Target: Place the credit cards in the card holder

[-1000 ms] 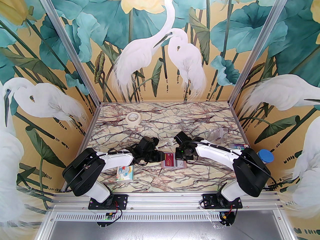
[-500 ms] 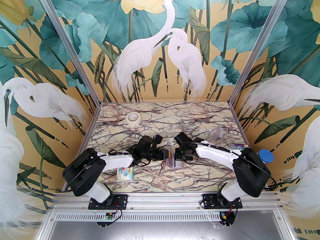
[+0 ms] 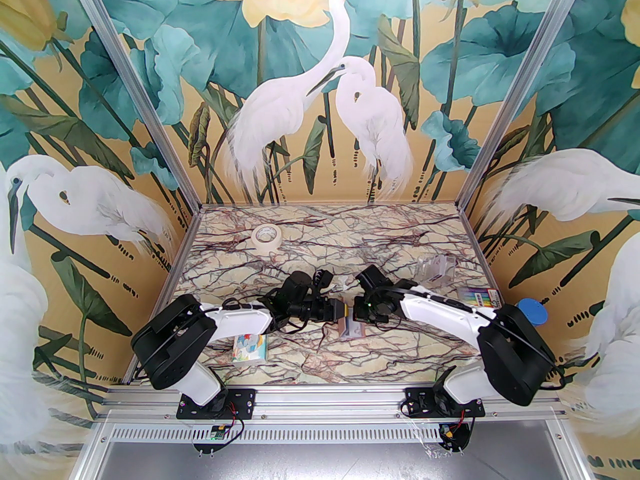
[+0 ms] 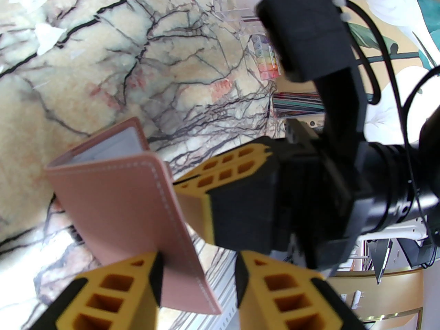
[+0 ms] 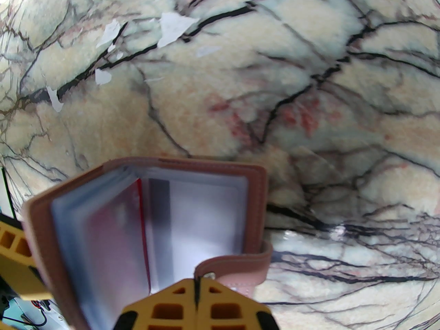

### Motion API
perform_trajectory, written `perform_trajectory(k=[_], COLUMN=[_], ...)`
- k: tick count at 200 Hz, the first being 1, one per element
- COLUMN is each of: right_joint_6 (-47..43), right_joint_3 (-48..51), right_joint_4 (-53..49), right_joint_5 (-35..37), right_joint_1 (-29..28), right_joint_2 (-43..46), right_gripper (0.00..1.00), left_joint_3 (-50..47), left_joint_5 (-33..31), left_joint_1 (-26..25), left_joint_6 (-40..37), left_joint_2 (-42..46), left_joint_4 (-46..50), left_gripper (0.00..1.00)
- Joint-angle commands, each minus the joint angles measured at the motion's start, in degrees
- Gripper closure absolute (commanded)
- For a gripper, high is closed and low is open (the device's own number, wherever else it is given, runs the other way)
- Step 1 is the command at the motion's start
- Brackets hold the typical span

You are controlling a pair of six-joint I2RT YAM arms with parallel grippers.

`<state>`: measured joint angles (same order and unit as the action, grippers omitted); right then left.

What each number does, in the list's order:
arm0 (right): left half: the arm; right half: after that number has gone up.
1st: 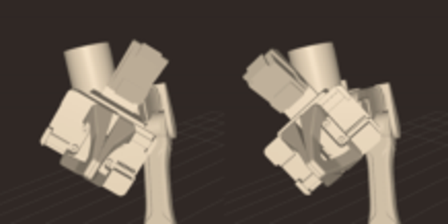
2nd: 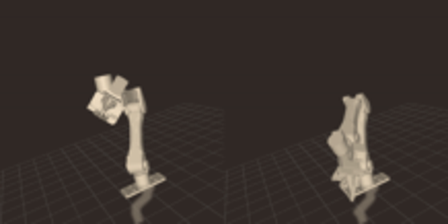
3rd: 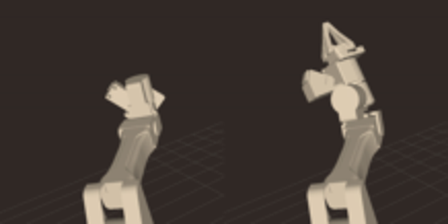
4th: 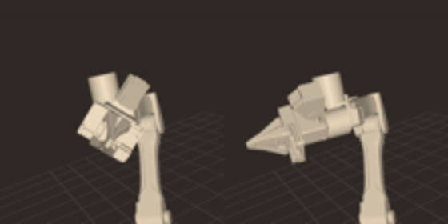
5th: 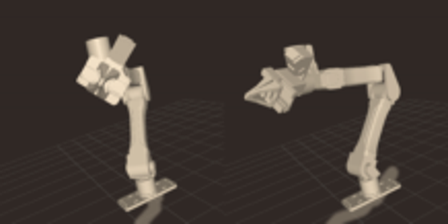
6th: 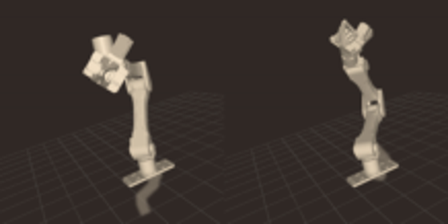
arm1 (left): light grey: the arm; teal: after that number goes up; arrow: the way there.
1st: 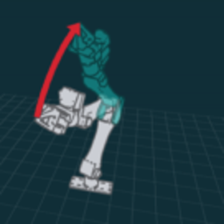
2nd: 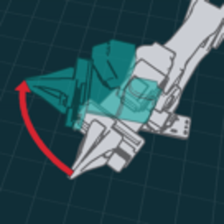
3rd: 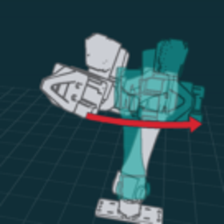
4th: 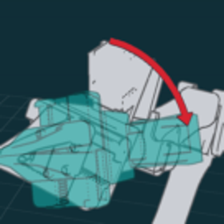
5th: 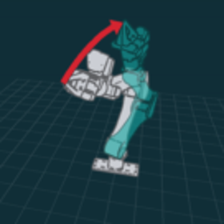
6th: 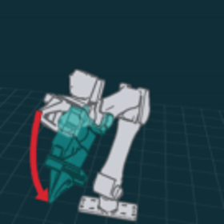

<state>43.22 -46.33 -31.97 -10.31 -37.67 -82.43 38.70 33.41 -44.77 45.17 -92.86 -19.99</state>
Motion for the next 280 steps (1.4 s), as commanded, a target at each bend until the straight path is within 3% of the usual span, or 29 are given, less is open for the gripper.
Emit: perform_trajectory(k=[1, 113, 163, 199, 280], right_joint_6=[-1.25, -3.48, -4.28, -4.72, -5.95], right_joint_3=[1.35, 3.77, 2.96, 2.23, 1.72], right_joint_4=[-0.62, -2.65, -3.67, -4.22, -1.53], right_joint_5=[-0.42, -2.09, -2.26, -2.53, -9.91], right_joint_1=[1.5, 4.97, 5.64, 5.85, 5.85], right_joint_2=[2.73, 6.84, 7.04, 7.11, 4.51], right_gripper=[1.0, 1.0, 1.0, 1.0, 1.0], left_joint_3=[1.7, 6.0, 6.85, 7.33, 8.22], left_joint_5=[0.29, -0.32, -1.68, -2.36, -4.57], left_joint_1=[-0.7, -1.9, -2.16, -2.31, -2.69], left_joint_6=[0.27, 1.42, 0.53, 0.15, -0.61], left_joint_2=[-2.3, -10.67, -12.18, -13.29, -13.93], left_joint_4=[-0.82, -2.1, 0.32, 2.2, 4.76], left_gripper=[0.6, 0.64, 0.83, 0.9, 0.95])
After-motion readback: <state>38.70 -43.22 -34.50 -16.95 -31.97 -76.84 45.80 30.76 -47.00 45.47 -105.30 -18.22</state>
